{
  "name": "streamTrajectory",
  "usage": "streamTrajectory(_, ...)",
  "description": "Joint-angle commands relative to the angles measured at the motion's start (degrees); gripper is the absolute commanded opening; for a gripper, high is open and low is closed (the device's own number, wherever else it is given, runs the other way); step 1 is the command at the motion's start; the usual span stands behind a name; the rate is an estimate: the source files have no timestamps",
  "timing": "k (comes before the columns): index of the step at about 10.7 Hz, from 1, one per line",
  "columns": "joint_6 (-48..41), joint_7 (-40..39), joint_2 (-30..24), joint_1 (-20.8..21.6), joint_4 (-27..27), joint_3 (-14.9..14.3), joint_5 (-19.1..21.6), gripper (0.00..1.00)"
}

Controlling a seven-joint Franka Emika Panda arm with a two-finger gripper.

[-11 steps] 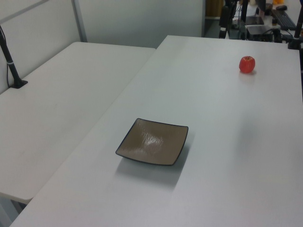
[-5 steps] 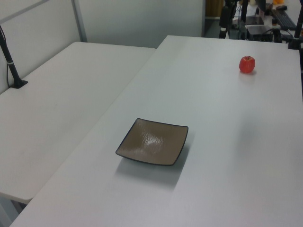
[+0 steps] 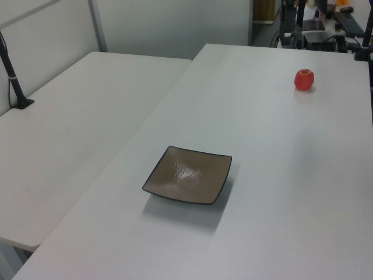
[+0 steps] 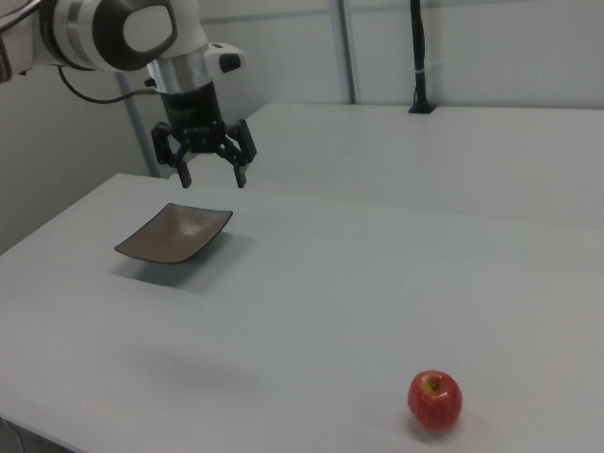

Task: Apples placed on a ceramic plate
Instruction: 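Move the open gripper from above the plate toward the red apple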

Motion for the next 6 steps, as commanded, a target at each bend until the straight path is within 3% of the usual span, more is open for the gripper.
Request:
streamTrajectory(1, -2.3, -7.4, -1.4, -2.8, -1.9, -0.7, -0.1, 1.00)
streamTrajectory(3, -1.8, -8.6, -1.4, -6.2, -1.7, -1.1, -0.4, 1.00)
streamTrajectory(6, 1.2, -11.0, -1.0, -8.7, -1.7, -6.7, -3.1, 1.00)
